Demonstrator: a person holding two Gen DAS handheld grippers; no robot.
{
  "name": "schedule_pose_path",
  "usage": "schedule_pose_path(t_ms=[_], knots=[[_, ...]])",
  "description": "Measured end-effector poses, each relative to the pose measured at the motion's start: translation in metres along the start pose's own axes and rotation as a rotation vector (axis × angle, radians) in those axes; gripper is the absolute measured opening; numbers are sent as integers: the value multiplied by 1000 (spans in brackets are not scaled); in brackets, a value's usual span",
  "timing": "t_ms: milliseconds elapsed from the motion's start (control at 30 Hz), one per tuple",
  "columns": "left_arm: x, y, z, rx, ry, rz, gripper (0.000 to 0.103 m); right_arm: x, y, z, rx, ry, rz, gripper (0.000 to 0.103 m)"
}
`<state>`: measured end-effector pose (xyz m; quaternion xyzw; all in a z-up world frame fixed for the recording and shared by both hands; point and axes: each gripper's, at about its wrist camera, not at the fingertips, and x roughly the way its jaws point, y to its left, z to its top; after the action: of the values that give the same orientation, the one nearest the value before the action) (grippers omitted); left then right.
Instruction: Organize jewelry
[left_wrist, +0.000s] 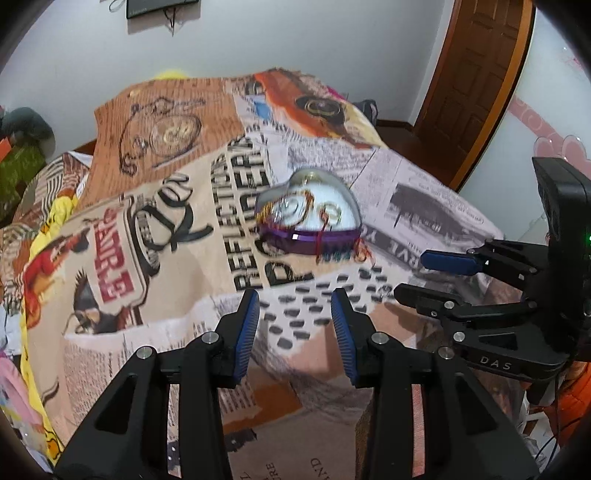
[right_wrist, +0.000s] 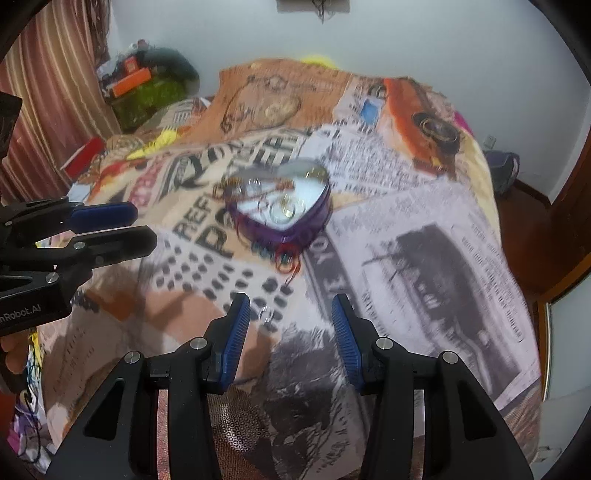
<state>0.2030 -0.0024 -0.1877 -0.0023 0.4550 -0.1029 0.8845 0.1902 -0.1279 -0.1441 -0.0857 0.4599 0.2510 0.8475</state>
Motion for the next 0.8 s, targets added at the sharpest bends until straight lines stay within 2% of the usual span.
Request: schedule_pose_path(t_ms=[200,333,467,633,800], knots=[[14,0,-11,15,37,18,39,14,8,-6,-23,22,4,42],[19,2,-16,9,51,12,39,22,14,-9,-55,32,2,25],[22,5,-15,-9,56,3,39,25,17,-12,-78,19,-7,23],[26,1,-13,-2,62,4,39,27,19,-13,-92,17,7,10],[29,-7,-6,20,63,-2,39,24,18,-12,-81,7,16,10]])
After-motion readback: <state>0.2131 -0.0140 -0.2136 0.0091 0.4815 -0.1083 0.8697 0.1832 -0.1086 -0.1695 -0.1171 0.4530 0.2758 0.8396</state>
